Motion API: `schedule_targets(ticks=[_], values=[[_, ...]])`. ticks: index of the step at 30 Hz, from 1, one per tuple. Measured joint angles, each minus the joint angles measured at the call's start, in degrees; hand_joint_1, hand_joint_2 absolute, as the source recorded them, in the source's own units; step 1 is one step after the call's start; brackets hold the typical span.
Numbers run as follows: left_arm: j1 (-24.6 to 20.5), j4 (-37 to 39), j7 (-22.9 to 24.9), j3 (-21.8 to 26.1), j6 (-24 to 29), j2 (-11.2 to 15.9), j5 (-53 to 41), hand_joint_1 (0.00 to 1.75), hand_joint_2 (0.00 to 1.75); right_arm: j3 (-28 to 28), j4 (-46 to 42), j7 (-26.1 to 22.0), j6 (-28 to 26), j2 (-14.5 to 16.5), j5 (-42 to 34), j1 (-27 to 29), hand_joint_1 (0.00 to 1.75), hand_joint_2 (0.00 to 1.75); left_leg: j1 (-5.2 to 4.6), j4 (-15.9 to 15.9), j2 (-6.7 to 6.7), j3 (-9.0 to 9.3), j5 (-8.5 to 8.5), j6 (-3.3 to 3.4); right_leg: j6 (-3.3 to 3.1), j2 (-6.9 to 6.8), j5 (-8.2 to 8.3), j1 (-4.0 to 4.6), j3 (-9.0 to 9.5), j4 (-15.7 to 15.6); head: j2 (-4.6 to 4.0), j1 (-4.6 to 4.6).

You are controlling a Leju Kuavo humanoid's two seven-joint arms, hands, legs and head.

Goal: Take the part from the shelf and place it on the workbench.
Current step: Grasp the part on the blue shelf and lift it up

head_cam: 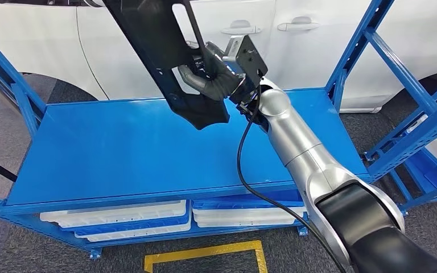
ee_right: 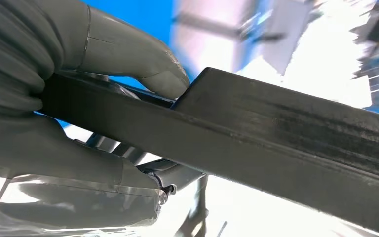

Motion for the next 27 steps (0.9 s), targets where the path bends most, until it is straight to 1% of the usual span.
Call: schedule_targets(ticks=[1,2,3,4,5,6,7,9,10,11,13,14,15,16,17,18,19,20,21,22,24,25,26,27], values=[[-0.08,-0.01,-0.29,0.39,-0.91,0.01,0.37,0.00,1.75,-0.15,-1.73,1.17,1.22,-0.16,-3.40,0.25,1.75,1.75,-0.04,0.07,-0.06,0.03,-0.07,0.01,-0.12,0.00,1.36,0.01,0.38,-1.21,0.00,0.00],[-0.17,-0.01,-0.48,0.72,-1.49,0.00,0.59,0.00,1.75,-0.22,-3.35,2.19,2.33,-0.36,-6.60,0.51,1.75,1.75,-0.09,0.18,-0.13,0.07,-0.17,-0.03,-0.36,0.00,3.52,0.04,1.79,-4.57,0.00,0.00],[-0.23,0.00,-0.59,1.00,-1.91,-0.04,0.80,0.00,1.75,-0.24,-4.89,3.12,3.31,-0.59,-9.67,0.78,1.75,1.75,-0.13,0.28,-0.18,0.08,-0.29,-0.10,-0.71,0.00,5.40,0.12,3.59,-8.63,0.00,0.00],[-0.27,0.01,-0.66,1.27,-2.22,-0.07,0.97,0.00,1.75,-0.23,-6.30,4.04,4.26,-0.82,-12.77,1.06,1.75,1.75,-0.25,0.43,-0.23,0.03,-0.43,-0.25,-1.02,-0.02,6.79,0.26,5.22,-12.33,0.00,0.00],[-0.29,0.01,-0.70,1.52,-2.47,-0.10,1.14,0.00,1.75,-0.20,-7.52,4.84,5.04,-1.01,-15.55,1.44,1.75,1.75,-0.33,0.50,-0.25,-0.04,-0.50,-0.45,-1.28,-0.02,7.48,0.42,6.30,-14.77,0.00,0.00],[-0.28,0.02,-0.70,1.74,-2.64,-0.14,1.31,0.00,1.75,-0.13,-8.54,5.50,5.59,-1.24,-17.94,1.96,1.75,1.75,-0.36,0.49,-0.23,-0.08,-0.56,-0.69,-1.47,0.01,7.44,0.58,6.71,-15.74,0.00,0.00],[-0.27,0.02,-0.66,1.92,-2.74,-0.14,1.43,0.00,1.75,0.01,-9.43,5.97,5.97,-1.48,-19.89,2.59,1.75,1.75,-0.40,0.44,-0.22,-0.08,-0.57,-0.97,-1.60,0.04,7.43,0.68,6.77,-15.98,0.00,0.00],[-0.23,0.02,-0.54,2.30,-2.49,-0.11,1.60,0.00,1.75,0.54,-10.89,6.25,6.29,-2.02,-22.50,4.04,1.75,1.75,-0.41,0.66,-0.12,-0.13,-1.02,-1.56,-2.09,0.04,7.58,0.37,7.01,-16.36,0.00,-0.01],[-0.21,0.01,-0.46,2.48,-2.11,-0.10,1.63,0.00,1.75,1.00,-11.49,6.07,6.33,-2.27,-23.51,4.79,1.75,1.75,-0.41,1.77,-0.07,-0.57,-1.84,-1.85,-2.37,0.00,7.69,0.18,7.17,-16.62,0.00,-0.02],[-0.19,0.01,-0.39,2.67,-1.61,-0.09,1.67,0.00,1.75,1.59,-12.06,5.69,6.25,-2.51,-24.41,5.62,1.75,1.75,-0.35,4.01,-0.01,-1.56,-3.19,-2.14,-2.61,-0.05,7.77,-0.01,7.32,-16.85,0.00,-0.02],[-0.09,0.01,-0.31,2.92,-0.78,-0.08,1.66,0.00,1.75,3.02,-13.20,4.60,5.76,-3.15,-25.67,7.73,1.75,1.75,-0.04,11.31,0.04,-4.96,-6.56,-2.61,-2.86,-0.11,7.72,0.02,7.41,-16.89,0.00,-0.02],[-0.04,0.01,-0.29,3.00,-0.55,-0.07,1.67,0.00,1.75,3.73,-13.78,4.01,5.47,-3.55,-25.94,9.06,1.75,1.75,0.12,14.58,0.05,-6.62,-7.57,-2.81,-2.88,-0.13,7.68,0.03,7.43,-16.88,0.00,-0.02],[0.01,0.01,-0.29,3.06,-0.44,-0.04,1.67,0.00,1.75,4.32,-14.39,3.43,5.16,-3.97,-25.96,10.46,1.75,1.75,0.26,16.23,0.07,-7.57,-7.63,-2.98,-2.87,-0.14,7.64,0.02,7.45,-16.85,0.00,-0.02],[0.03,0.01,-0.29,3.12,-0.25,-0.02,1.68,0.00,1.75,4.80,-15.10,2.78,4.85,-4.44,-25.76,11.84,1.75,1.75,0.40,15.54,0.09,-7.42,-6.57,-3.08,-2.80,-0.14,7.58,0.00,7.48,-16.79,0.00,-0.02],[0.03,0.01,-0.30,3.18,0.14,-0.01,1.72,0.00,1.75,5.13,-15.90,2.11,4.55,-4.91,-25.50,13.13,1.75,1.75,0.55,12.63,0.12,-6.17,-4.65,-3.11,-2.68,-0.11,7.48,-0.04,7.52,-16.68,0.00,-0.02],[0.02,0.01,-0.29,3.24,0.80,0.00,1.77,0.00,1.75,5.32,-16.84,1.37,4.22,-5.36,-25.15,14.32,1.75,1.75,0.67,8.42,0.16,-4.27,-2.69,-3.08,-2.48,-0.09,7.32,-0.07,7.56,-16.50,0.00,-0.02],[-0.01,0.01,-0.28,3.31,1.72,-0.01,1.88,0.00,1.75,5.42,-17.90,0.53,3.81,-5.81,-24.63,15.42,1.75,1.75,0.63,4.68,0.16,-2.43,-1.29,-2.96,-2.24,-0.06,7.16,0.01,7.53,-16.30,0.00,-0.02],[-0.03,0.01,-0.32,3.39,2.56,-0.03,2.07,0.00,1.75,5.46,-18.98,-0.39,3.26,-6.22,-23.85,16.56,1.75,1.75,0.55,2.11,0.14,-1.14,-0.52,-2.73,-1.95,-0.03,7.05,0.08,7.49,-16.15,0.00,-0.03],[-0.03,0.01,-0.38,3.53,3.23,-0.05,2.25,0.00,1.75,5.49,-20.22,-1.44,2.54,-6.68,-22.71,17.80,1.75,1.75,0.41,0.90,0.09,-0.52,-0.42,-2.44,-1.63,-0.02,6.97,0.15,7.47,-16.09,0.00,-0.02],[-0.02,0.01,-0.46,3.69,3.64,-0.07,2.43,0.00,1.75,5.50,-21.38,-2.54,1.68,-7.12,-21.31,19.10,1.75,1.75,0.23,0.87,0.01,-0.42,-0.53,-2.12,-1.30,-0.02,6.99,0.20,7.50,-16.15,0.00,-0.02],[0.06,0.01,-0.55,3.99,3.91,-0.08,2.60,0.00,1.75,5.52,-24.10,-4.75,-0.40,-7.99,-17.94,22.08,1.75,1.75,0.31,0.52,-0.08,-0.31,-0.31,-1.34,-0.59,-0.07,6.76,0.08,7.61,-16.09,0.00,-0.01],[0.10,0.01,-0.50,4.10,3.97,-0.12,2.62,0.00,1.75,5.50,-25.66,-5.78,-1.48,-8.38,-16.25,23.59,1.75,1.75,0.40,0.28,-0.06,-0.21,-0.18,-0.94,-0.30,-0.09,6.06,0.01,7.26,-15.24,0.00,-0.01],[0.14,0.01,-0.35,4.18,3.98,-0.16,2.60,0.00,1.75,5.45,-27.46,-6.68,-2.50,-8.84,-14.66,25.20,1.75,1.75,0.51,0.04,-0.03,-0.11,-0.06,-0.60,-0.04,-0.10,4.75,-0.04,6.39,-13.29,0.00,-0.01],[0.19,0.01,-0.15,4.25,4.00,-0.20,2.54,0.00,1.75,5.34,-29.29,-7.36,-3.30,-9.31,-13.36,26.94,1.75,1.75,0.52,-0.04,0.01,-0.07,-0.02,-0.38,0.16,-0.10,2.95,-0.11,4.95,-10.14,0.00,0.00]])
